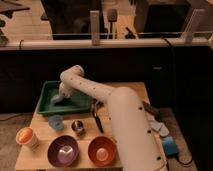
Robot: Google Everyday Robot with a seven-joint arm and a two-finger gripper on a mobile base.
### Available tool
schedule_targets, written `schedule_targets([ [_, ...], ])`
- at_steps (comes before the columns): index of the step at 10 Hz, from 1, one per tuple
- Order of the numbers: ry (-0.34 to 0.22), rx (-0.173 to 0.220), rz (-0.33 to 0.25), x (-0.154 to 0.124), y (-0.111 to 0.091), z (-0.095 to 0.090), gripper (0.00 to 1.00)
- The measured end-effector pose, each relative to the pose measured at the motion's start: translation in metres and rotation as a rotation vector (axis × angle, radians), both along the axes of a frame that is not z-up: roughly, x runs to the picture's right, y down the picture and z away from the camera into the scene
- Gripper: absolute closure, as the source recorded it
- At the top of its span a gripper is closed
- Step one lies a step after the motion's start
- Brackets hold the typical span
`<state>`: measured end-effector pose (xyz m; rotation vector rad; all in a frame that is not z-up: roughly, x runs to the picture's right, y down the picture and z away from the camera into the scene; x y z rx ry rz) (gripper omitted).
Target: Wipe tray with sponge
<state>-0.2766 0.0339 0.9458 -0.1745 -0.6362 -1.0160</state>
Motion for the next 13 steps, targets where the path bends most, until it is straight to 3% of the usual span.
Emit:
schedule_targets([
  [3,0.011,-0.021,-0.050,0.011,0.021,-0.024,1.00],
  [6,0.047,-0.046,-0.036,0.039,0.026,-0.035,1.00],
  [10,0.099,-0.075,-0.008,0.064,0.031,-0.036,1.00],
  [13,0.123,-0.075,0.007,0.075,0.020,-0.029,1.00],
])
